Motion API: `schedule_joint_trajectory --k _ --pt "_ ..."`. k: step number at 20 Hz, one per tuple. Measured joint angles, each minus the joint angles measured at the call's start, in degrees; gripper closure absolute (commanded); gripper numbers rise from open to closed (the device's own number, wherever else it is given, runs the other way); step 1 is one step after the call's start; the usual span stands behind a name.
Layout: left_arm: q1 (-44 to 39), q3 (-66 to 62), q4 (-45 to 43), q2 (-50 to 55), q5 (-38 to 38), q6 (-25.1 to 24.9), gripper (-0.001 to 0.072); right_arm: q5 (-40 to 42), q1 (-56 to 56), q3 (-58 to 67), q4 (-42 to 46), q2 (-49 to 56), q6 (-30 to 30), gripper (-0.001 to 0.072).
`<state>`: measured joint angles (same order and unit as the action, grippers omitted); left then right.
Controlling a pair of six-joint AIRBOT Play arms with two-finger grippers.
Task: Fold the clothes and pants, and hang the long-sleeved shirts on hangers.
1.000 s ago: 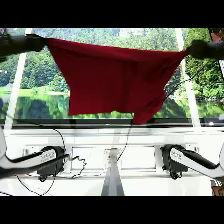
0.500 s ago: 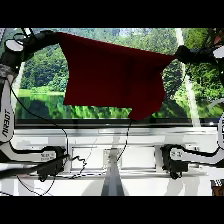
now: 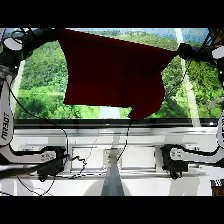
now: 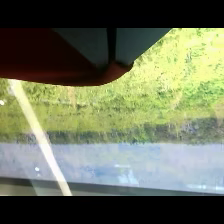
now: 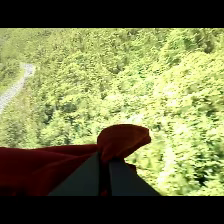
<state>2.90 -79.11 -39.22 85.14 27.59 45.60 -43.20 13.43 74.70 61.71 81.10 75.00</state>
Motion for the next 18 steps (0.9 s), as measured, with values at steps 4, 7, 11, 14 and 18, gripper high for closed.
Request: schedule_joint_trajectory --k 4,7,11,14,18 --pt "0.0 0.0 -4.3 3.1 4.4 0.0 0.0689 -1.9 0.0 -0.7 1.7 0.4 -0.8 0.0698" --pt "-0.2 0.0 -5.8 6.4 5.7 0.0 0.0689 -0.8 -0.2 -3.5 2.1 0.7 -1.0 0.0698" --pt "-0.6 0.0 -6.7 10.8 6.5 0.0 0.0688 1.2 -0.7 -9.5 2.4 0.8 -1.1 0.0698" --pt "-0.9 0.0 -7.0 13.2 6.9 0.0 0.0688 2.6 -0.9 -13.4 2.4 0.8 -1.2 0.0698" --pt "-1.0 0.0 -7.0 14.5 7.1 0.0 0.0257 4.5 -0.9 -15.5 1.5 0.8 -1.1 0.0393"
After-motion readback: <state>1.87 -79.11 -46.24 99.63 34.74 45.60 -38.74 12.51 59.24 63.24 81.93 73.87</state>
